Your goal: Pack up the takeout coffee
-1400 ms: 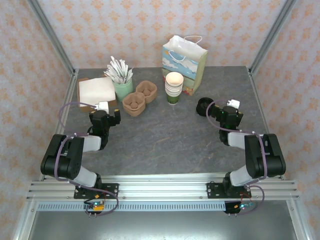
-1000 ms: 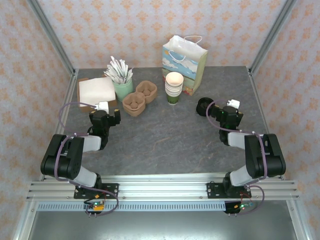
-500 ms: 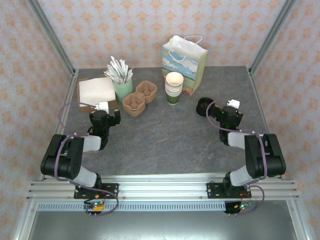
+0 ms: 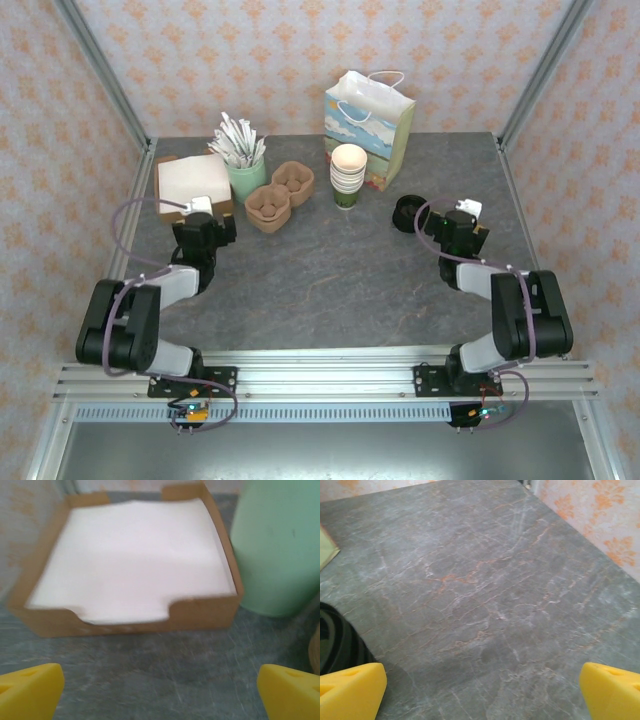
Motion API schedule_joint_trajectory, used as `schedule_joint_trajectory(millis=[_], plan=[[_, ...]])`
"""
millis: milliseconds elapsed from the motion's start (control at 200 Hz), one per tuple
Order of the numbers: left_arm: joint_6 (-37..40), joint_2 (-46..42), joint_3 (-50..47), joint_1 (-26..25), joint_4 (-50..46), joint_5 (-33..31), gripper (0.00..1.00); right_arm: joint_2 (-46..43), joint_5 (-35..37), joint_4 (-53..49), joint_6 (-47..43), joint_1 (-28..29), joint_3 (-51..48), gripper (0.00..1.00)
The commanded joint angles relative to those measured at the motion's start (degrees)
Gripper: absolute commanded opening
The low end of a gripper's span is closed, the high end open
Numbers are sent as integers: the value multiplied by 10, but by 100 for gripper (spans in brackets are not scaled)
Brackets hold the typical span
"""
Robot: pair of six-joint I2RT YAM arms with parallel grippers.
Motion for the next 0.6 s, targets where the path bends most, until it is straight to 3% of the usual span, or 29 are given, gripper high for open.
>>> schedule_joint_trajectory(millis=[0,115,280,350,445,596], plan=[[-67,-76,28,7,-117,-86,100,-61,64,-68,39,1,22,99],[-142,-138,58,7,-224,-97,100,-129,118,-116,92,1,24,99],[-239,-183,135,7,-373,-14,100,-219,140,-246,181,0,76,99],[-269,-189,157,4,-403,31,100,-241,108,-290,204,0,101,99],[-287,-193,170,-15,-410,86,100,-258,15,-307,198,1,125,99],[-253,-186,209,-80,-442,103,97,-270,-82,-322,174,17,157,98]])
